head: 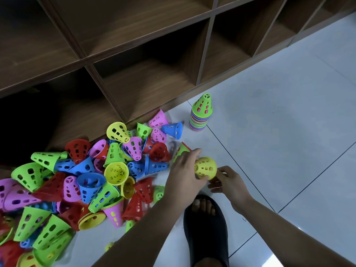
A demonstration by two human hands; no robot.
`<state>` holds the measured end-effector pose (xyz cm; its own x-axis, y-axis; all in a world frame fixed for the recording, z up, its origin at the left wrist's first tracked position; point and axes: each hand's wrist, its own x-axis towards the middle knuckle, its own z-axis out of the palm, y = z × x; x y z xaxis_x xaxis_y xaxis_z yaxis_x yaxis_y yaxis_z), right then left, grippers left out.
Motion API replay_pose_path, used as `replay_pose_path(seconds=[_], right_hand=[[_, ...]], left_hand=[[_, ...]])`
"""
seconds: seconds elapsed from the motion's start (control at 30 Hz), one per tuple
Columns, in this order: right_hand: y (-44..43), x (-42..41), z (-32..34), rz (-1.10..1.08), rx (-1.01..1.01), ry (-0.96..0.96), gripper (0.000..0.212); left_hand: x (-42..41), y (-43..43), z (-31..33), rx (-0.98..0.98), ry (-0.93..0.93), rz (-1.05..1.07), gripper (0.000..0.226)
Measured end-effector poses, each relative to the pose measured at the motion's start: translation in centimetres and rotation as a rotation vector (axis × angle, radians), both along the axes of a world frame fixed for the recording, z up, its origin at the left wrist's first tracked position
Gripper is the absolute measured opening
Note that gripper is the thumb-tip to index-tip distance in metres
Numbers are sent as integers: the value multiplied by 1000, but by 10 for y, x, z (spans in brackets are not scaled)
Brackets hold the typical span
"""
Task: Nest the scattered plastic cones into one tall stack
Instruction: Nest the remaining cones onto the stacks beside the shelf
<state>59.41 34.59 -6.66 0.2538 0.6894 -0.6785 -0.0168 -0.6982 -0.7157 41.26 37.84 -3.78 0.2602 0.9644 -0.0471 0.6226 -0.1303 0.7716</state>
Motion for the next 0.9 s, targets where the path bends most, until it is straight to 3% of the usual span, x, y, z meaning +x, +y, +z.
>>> replay_pose_path(seconds=[0.17, 0.3, 0.4, 0.57, 0.77, 0.9], right_hand=[[7, 15, -7, 50, -12, -224, 16], [24, 19, 7, 111, 158, -479, 15], [44, 8, 17, 253, 334, -603, 16], [81, -23, 15, 519, 472, -683, 6], [113, -52, 2, 725, 391, -721, 14], [122, -55, -4, 733, 319, -717, 9]], left_hand=[[-15, -9, -8, -19, 31, 22, 75], [-46, -22, -16, -61, 195, 45, 51], [-68, -35, -21, -78, 265, 117, 46], [-91, -51, -33, -62, 369, 178, 53], [-97, -62, -29, -169, 491, 180, 82], [-97, -59, -25, -242, 521, 189, 71]])
